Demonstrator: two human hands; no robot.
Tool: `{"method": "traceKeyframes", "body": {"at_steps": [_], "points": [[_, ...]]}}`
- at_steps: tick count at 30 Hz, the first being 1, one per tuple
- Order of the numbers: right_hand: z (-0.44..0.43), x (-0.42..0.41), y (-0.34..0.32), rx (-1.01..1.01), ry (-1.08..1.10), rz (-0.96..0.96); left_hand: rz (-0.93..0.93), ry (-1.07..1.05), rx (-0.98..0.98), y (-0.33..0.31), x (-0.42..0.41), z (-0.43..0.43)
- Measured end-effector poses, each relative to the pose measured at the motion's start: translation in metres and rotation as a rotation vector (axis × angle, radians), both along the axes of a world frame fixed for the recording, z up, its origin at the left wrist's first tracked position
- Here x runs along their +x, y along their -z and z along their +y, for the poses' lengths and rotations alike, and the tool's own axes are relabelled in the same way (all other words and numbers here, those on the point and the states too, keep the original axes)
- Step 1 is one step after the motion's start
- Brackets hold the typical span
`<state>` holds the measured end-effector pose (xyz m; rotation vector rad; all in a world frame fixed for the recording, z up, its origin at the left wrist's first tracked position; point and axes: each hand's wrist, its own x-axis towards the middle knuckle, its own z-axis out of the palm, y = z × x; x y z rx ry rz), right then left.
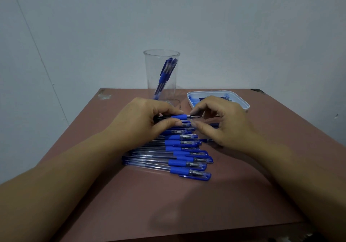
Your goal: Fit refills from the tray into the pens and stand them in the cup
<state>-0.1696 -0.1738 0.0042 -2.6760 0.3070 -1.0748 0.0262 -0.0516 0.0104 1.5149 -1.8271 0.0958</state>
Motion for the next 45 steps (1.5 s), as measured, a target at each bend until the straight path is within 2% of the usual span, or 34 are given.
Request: {"method": "traceKeyframes", "body": {"at_steps": [4,9,15,31,36,40,45], "points": [[0.004,0.0014,-0.0011,0.075,0.003,-0.013,-0.009,0.017,-0.007,-0.0018,-0.0014,0.0007],[0.0031,0.0025,-0.0006,0.053,-0.007,-0.015,-0.019,0.024,-0.022,-0.0025,-0.0014,0.0016],[0.0052,0.001,-0.0025,0.123,-0.021,-0.033,-0.026,0.011,-0.01,-0.0014,-0.0003,0.0012],[0.0055,0.0023,-0.0001,0.062,-0.031,-0.042,-0.043,-0.037,-0.029,-0.0001,0.0019,-0.0001],[0.0096,0.0017,-0.0022,0.154,-0.05,-0.057,-0.041,-0.062,-0.042,-0.0009,0.0031,-0.0004],[0.0071,0.0031,-0.0014,0.105,-0.031,-0.037,-0.061,-0.046,-0.036,-0.0021,0.0019,0.0004],[0.0111,0.0017,-0.0028,0.224,-0.065,-0.055,-0.066,-0.051,-0.034,-0.0039,0.0018,0.0013]]}}
